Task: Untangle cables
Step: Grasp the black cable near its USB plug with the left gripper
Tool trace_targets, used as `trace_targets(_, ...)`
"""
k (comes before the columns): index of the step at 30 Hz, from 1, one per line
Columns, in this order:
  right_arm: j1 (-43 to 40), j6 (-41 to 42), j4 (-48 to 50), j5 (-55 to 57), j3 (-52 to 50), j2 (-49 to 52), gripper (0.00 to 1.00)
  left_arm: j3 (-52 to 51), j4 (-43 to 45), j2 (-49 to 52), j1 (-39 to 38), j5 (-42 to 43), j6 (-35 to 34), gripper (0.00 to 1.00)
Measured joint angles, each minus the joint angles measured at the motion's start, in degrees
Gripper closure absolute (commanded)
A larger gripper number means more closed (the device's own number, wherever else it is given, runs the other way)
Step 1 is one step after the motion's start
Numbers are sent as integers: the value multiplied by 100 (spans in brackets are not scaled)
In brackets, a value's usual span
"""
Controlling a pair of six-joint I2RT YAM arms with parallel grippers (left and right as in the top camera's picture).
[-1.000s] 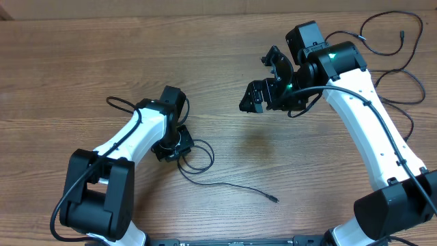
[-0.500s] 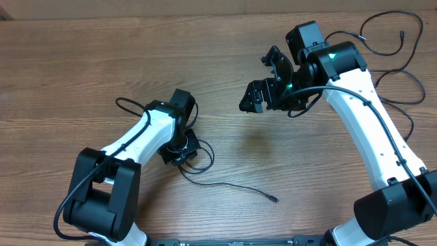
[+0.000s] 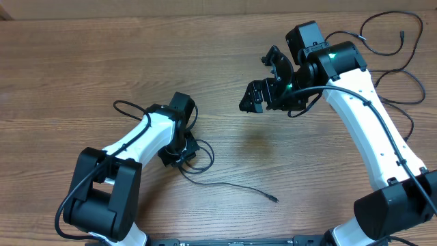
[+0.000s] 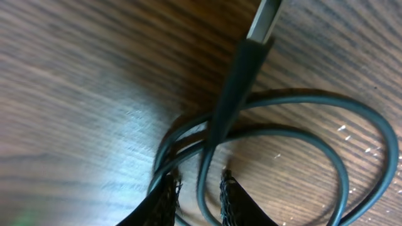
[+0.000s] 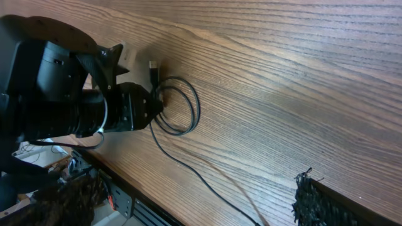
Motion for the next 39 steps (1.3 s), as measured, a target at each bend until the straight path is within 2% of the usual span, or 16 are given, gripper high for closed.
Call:
trace_targets(7, 0, 2, 0, 2, 0, 0, 0, -63, 319, -13, -4, 76, 15, 76)
trace_targets(17, 0, 4, 0, 2, 0, 0, 0, -66, 393, -13, -2, 114, 50, 96)
trace_targets(26, 0, 2, 4, 4, 0, 0, 0, -66, 337, -13, 9, 350, 249, 96)
trace_targets(31, 0, 7, 2, 4, 0, 0, 0, 66, -236, -122, 7, 584, 433, 96)
trace_targets(39, 0, 2, 2, 4, 0, 0, 0, 1029, -907, -1543, 7, 651, 870, 96)
